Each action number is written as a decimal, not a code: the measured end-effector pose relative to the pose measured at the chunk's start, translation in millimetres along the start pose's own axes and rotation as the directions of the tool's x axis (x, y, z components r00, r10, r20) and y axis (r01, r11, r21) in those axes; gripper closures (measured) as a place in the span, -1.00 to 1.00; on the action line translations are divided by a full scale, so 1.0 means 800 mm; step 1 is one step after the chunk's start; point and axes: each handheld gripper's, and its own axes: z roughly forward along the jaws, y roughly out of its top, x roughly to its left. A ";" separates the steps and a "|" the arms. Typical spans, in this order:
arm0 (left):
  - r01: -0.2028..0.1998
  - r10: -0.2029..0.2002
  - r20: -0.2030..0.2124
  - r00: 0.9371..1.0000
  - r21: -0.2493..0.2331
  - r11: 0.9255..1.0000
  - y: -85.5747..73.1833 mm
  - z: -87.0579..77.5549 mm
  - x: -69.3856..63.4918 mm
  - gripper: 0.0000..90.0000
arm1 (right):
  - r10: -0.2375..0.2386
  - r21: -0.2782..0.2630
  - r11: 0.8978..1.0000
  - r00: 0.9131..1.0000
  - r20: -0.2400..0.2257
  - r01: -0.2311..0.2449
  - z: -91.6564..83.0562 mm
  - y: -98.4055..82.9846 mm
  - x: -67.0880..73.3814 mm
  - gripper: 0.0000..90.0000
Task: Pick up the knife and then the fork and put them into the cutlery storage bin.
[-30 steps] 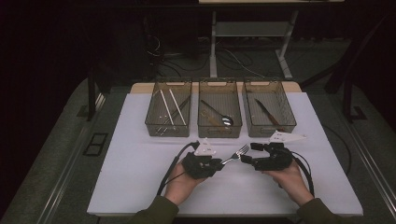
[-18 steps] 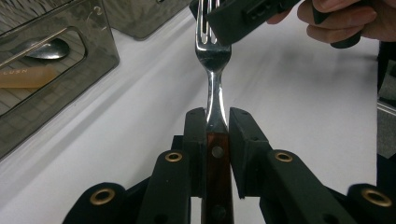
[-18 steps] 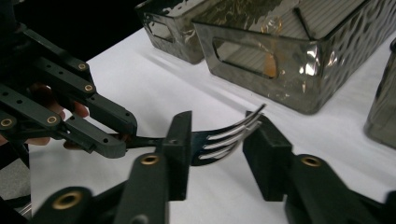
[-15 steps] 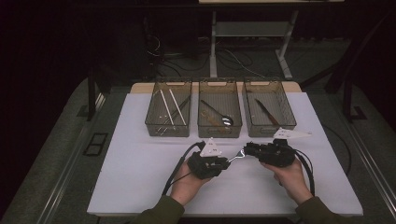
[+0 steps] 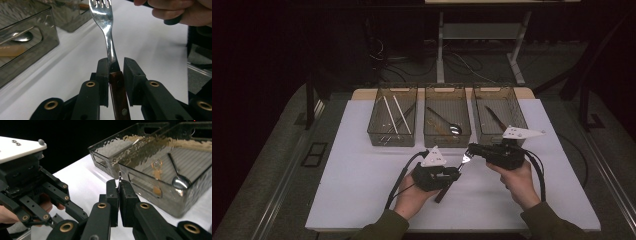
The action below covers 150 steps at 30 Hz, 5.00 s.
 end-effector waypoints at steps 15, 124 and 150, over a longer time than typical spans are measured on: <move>-0.029 0.025 -0.068 0.997 -0.055 0.998 -0.022 -0.048 0.024 0.02 | -0.062 -0.024 0.998 0.989 0.132 0.065 -0.047 0.039 -0.019 0.93; 0.067 -0.055 -0.139 0.989 0.080 0.995 -0.108 -0.105 0.068 -1.00 | -0.046 0.126 0.992 0.922 0.384 -0.003 -0.064 0.040 -0.151 -0.71; 0.060 -0.046 -0.160 0.986 0.084 0.995 -0.108 -0.109 0.067 -1.00 | -0.086 0.113 0.992 0.962 0.258 0.058 -0.069 -0.049 -0.062 -0.73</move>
